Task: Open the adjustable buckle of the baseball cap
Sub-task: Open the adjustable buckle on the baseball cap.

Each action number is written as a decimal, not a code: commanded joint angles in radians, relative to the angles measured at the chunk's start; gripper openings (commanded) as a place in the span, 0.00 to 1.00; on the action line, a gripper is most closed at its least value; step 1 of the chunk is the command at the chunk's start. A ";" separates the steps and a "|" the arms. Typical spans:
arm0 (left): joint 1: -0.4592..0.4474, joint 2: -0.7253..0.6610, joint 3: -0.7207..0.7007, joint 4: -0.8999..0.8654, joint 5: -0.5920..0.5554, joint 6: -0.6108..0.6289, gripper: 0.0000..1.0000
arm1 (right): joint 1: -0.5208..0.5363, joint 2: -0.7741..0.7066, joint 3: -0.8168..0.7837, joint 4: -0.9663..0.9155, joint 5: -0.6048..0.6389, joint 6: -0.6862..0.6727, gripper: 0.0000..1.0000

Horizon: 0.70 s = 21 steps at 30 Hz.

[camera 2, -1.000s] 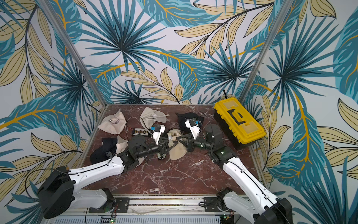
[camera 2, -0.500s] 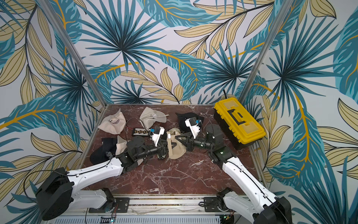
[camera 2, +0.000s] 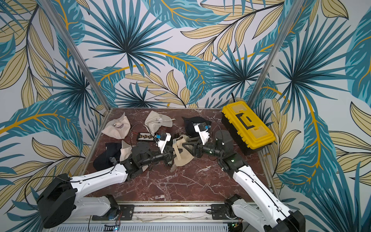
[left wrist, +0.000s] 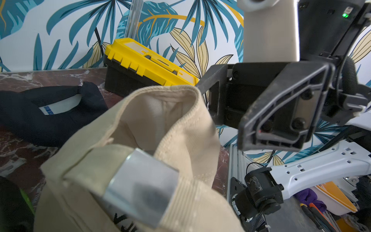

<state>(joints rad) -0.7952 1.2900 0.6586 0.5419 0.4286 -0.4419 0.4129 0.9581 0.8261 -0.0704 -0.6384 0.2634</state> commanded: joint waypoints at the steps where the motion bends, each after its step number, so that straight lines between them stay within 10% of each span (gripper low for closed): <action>1: -0.004 0.034 0.006 0.015 -0.005 0.091 0.00 | 0.000 -0.040 0.044 -0.107 0.008 0.057 0.47; 11: -0.017 0.205 0.088 0.014 0.003 0.152 0.00 | 0.003 0.011 0.055 -0.347 0.009 0.267 0.40; 21: -0.030 0.297 0.111 0.014 0.065 0.143 0.00 | 0.003 -0.028 0.085 -0.577 0.249 0.084 0.29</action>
<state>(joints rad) -0.8162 1.5635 0.7483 0.5446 0.4671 -0.3180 0.4133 0.9463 0.9001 -0.5632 -0.4831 0.4107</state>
